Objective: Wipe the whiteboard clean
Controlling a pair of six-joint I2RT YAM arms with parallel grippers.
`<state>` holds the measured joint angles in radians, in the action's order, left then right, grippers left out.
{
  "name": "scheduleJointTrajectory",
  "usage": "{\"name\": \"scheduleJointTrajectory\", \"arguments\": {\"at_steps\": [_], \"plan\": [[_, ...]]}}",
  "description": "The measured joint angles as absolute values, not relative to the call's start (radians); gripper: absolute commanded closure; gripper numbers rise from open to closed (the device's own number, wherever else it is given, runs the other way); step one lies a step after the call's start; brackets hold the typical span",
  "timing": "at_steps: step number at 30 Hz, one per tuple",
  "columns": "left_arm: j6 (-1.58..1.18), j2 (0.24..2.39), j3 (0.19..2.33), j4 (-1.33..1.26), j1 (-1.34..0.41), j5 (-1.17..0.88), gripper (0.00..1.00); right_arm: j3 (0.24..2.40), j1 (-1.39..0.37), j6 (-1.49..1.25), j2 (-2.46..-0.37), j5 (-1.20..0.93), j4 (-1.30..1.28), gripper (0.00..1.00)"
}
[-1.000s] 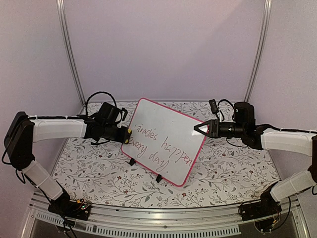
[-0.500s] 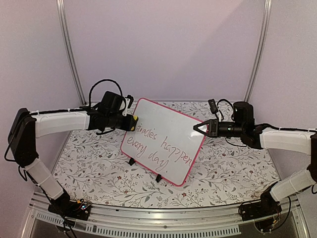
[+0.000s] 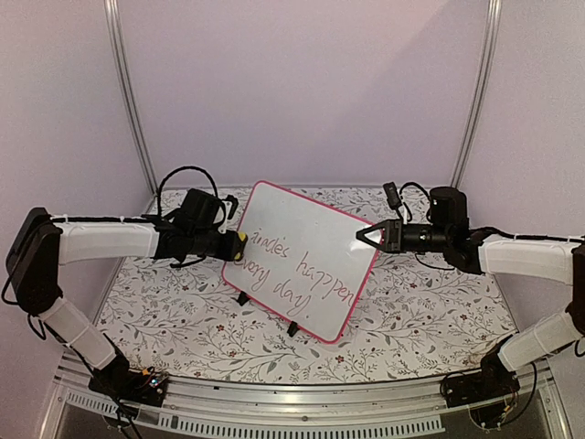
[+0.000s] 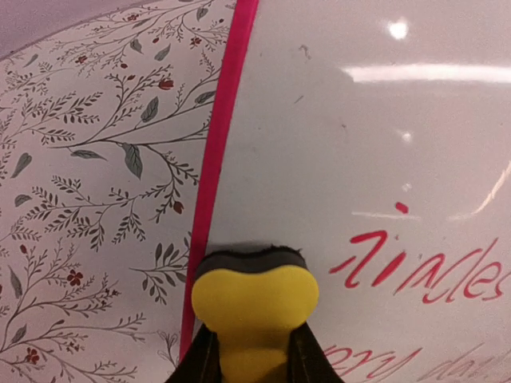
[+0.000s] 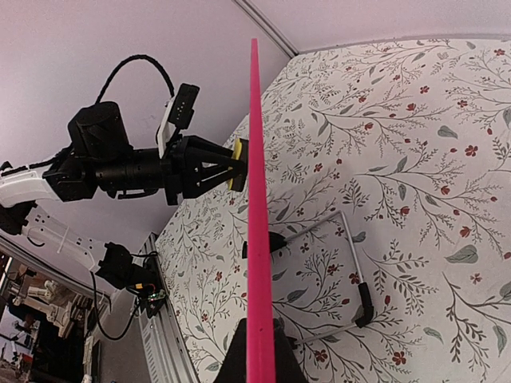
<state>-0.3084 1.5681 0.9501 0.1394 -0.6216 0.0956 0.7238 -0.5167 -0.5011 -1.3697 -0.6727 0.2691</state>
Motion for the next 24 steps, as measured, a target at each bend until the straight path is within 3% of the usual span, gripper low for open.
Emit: {"name": "scheduleJointTrajectory", "arguments": {"at_steps": [10, 20, 24], "plan": [[-0.337, 1.549, 0.904, 0.151, -0.631, 0.091, 1.0, 0.728, -0.516, -0.5, -1.377, -0.678, 0.271, 1.0], [-0.282, 1.645, 1.14, 0.18, -0.65, 0.086, 1.0, 0.731, -0.516, -0.508, -1.382, -0.673, 0.27, 1.0], [-0.281, 1.65, 1.142, 0.161, -0.651, 0.082, 1.0, 0.732, -0.516, -0.508, -1.383, -0.673, 0.27, 1.0]]}}
